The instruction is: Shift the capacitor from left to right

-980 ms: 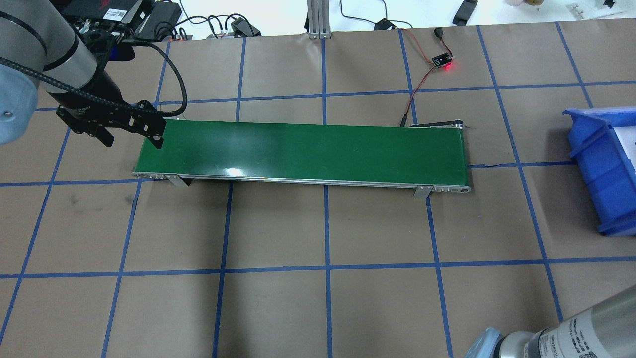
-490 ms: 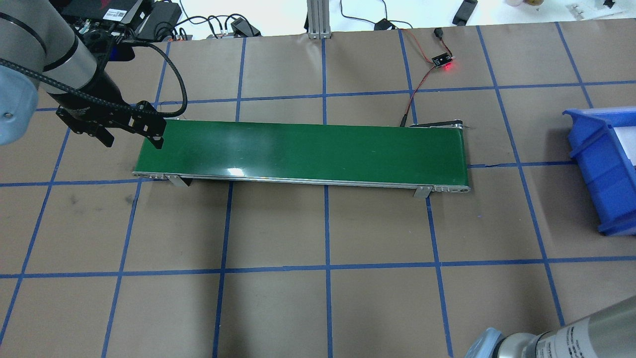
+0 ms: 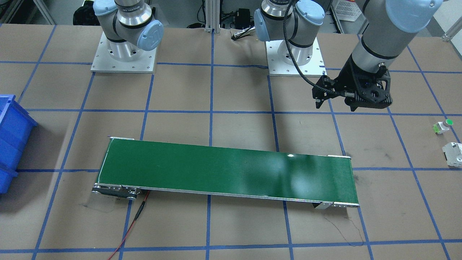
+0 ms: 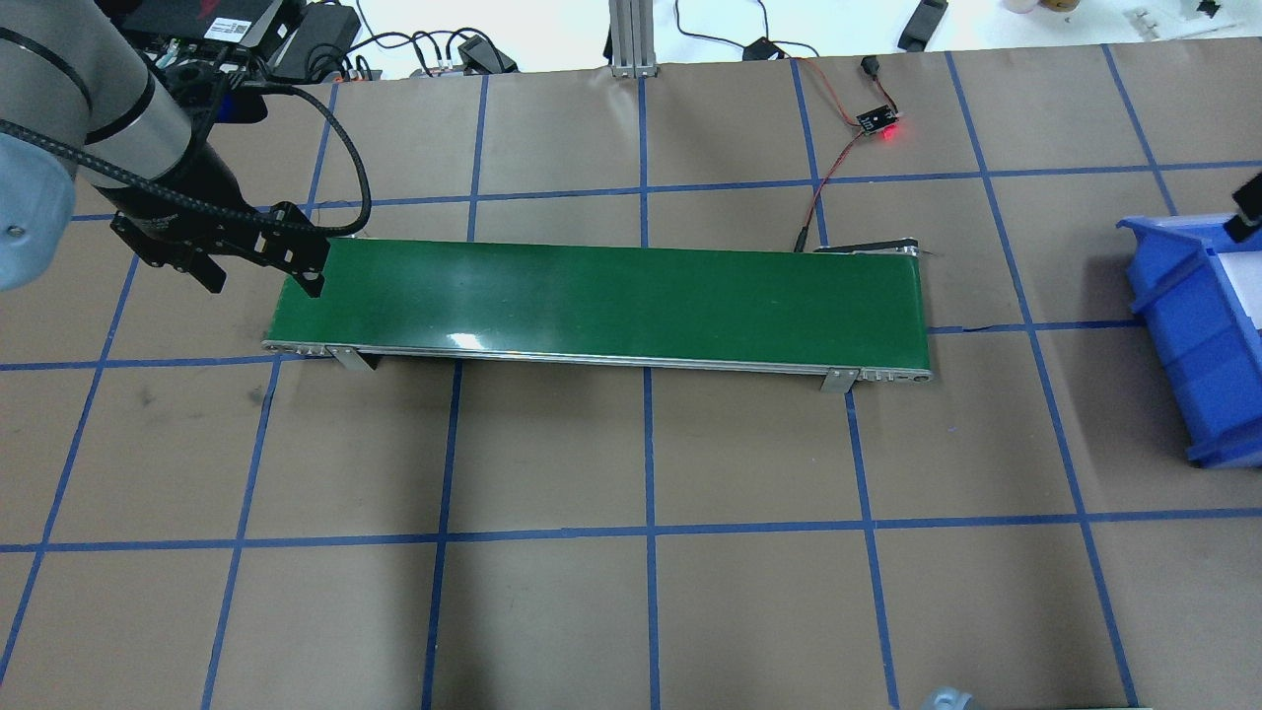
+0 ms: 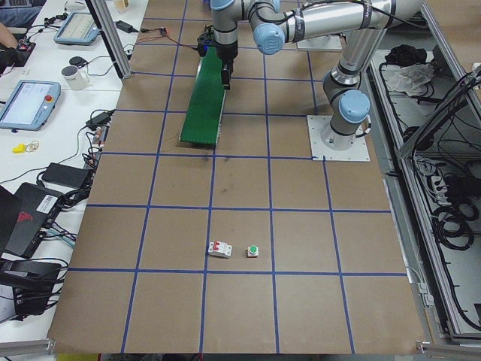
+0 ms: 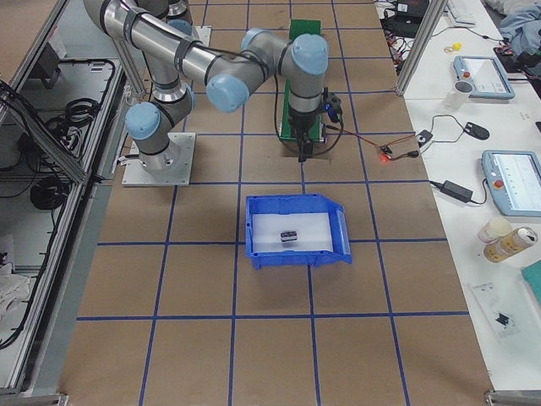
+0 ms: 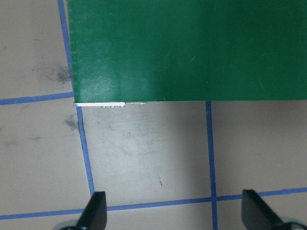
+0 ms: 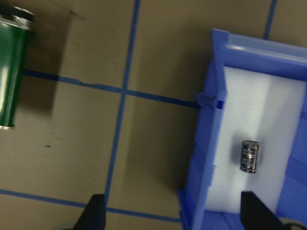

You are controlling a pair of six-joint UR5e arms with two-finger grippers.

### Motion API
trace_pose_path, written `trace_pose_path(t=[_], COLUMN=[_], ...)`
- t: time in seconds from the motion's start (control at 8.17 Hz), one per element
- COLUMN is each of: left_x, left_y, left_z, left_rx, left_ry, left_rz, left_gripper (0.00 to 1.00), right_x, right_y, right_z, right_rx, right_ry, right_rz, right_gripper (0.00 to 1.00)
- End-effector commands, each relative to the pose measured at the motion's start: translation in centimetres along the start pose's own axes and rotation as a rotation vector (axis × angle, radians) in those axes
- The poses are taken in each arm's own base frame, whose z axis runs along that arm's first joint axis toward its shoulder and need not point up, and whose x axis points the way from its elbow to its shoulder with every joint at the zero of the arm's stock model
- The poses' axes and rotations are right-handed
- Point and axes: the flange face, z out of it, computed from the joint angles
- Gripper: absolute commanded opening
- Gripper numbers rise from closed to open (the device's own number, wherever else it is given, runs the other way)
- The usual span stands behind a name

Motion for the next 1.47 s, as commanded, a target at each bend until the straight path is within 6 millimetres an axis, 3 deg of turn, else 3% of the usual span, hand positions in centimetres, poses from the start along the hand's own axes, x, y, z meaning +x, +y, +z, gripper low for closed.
trace_pose_path(t=[0.0, 0.24, 0.37, 0.49, 1.1, 1.35], left_x=[0.3, 1.7, 3.0, 3.5, 3.7, 2.5], left_y=[-0.2, -0.2, -0.2, -0.2, -0.1, 0.3], left_z=[-0.2, -0.1, 0.1, 0.0, -0.1, -0.6], left_rx=[0.008, 0.005, 0.003, 0.01, 0.011, -0.005], left_ry=[0.014, 0.009, 0.004, -0.001, -0.004, -0.1], left_rz=[-0.007, 0.02, 0.045, 0.057, 0.063, 0.061], left_gripper=[1.0, 1.0, 1.0, 1.0, 1.0, 1.0], right_x=[-17.3, -28.7, -32.1, -32.9, -32.9, -33.1], right_y=[-3.3, -4.1, -4.1, -4.0, -3.8, -3.3], right_z=[-5.4, -6.1, -5.8, -5.7, -6.2, -6.9], right_rx=[-0.008, -0.008, -0.018, -0.018, -0.004, 0.013], right_ry=[-0.008, -0.019, -0.012, -0.021, -0.026, -0.025], right_rz=[0.078, 0.14, 0.178, 0.181, 0.178, 0.176], right_gripper=[1.0, 1.0, 1.0, 1.0, 1.0, 1.0])
